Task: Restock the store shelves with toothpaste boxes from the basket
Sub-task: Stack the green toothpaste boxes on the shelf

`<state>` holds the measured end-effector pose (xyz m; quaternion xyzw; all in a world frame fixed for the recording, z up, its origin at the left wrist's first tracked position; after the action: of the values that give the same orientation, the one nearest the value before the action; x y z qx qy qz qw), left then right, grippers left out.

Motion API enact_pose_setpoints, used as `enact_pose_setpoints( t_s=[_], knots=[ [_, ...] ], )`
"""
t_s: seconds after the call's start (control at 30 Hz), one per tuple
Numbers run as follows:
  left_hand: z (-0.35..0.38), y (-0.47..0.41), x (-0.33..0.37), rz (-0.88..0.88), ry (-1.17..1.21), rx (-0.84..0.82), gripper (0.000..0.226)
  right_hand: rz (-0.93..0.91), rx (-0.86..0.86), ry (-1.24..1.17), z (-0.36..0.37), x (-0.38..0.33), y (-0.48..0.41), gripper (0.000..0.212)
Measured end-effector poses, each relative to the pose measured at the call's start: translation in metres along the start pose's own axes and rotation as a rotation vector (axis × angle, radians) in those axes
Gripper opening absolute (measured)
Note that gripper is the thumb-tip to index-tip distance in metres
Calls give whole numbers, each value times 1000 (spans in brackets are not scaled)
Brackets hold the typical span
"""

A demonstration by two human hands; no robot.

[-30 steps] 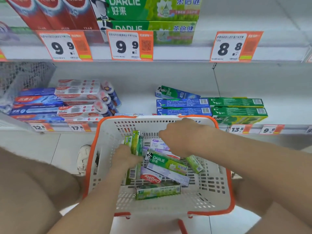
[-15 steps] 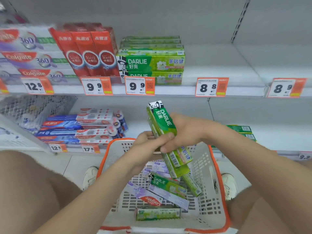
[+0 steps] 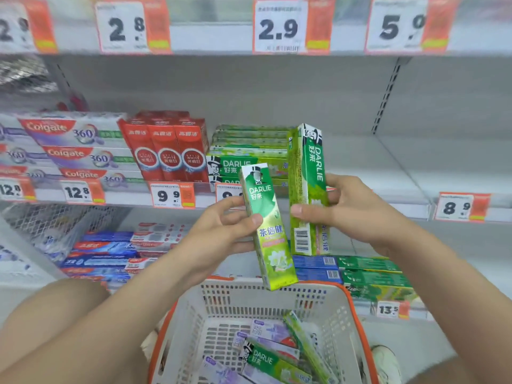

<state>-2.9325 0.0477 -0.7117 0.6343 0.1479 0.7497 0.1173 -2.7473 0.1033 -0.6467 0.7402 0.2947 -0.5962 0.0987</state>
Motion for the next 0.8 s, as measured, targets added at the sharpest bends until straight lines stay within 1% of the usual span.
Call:
enact_pose_setpoints(
  t_s=[0.07, 0.13, 0.2, 0.27, 0.33, 0.37, 0.5, 0.6, 0.63, 0.67, 0.7, 0.8],
  knots=[
    [-1, -1, 6, 36, 45, 9, 37, -14, -24, -9, 7, -3, 0, 34],
    [0, -3, 11, 62, 77, 28, 33, -13, -16, 35, 15, 0, -1, 29],
    [1, -6, 18, 87, 95, 48, 30, -26, 45, 80, 17, 4, -5, 20],
    [1, -7, 27, 126, 86, 76, 33, -36, 145, 60, 11, 4, -9, 14],
    [0, -7, 33, 171, 67, 112, 37, -48, 235, 40, 4, 1, -11, 11],
    [-1, -6, 34, 184, 73, 130, 38, -69, 249, 51, 4, -3, -12, 12],
    [-5, -7, 29, 188, 93, 182, 46, -112, 143, 54, 30, -6, -13, 24],
    [-11, -9, 27, 134, 109, 142, 55, -139, 69, 52, 43, -4, -12, 45],
    [-11, -10, 25, 104, 97, 122, 59, -143, 68, 61, 45, -4, -11, 52],
    [-10, -10, 22, 76, 71, 105, 58, -130, 85, 62, 46, -2, -9, 56],
    [-7, -9, 20, 53, 43, 85, 53, -109, 102, 58, 47, 2, -8, 57],
    [1, -9, 13, -21, 25, 6, 32, -20, 110, 8, 47, 12, -6, 51]
  ],
)
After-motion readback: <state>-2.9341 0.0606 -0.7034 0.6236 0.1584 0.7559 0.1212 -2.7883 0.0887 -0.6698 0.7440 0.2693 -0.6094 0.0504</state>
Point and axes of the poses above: each hand's wrist, its own y-axis away from the middle knuckle, its own z-axis out of the palm, x = y × z, the point moved 10 cm from there along -y, towards the middle knuckle, and after that the axes turned 14 degrees about -z, right-handed, at the moved point
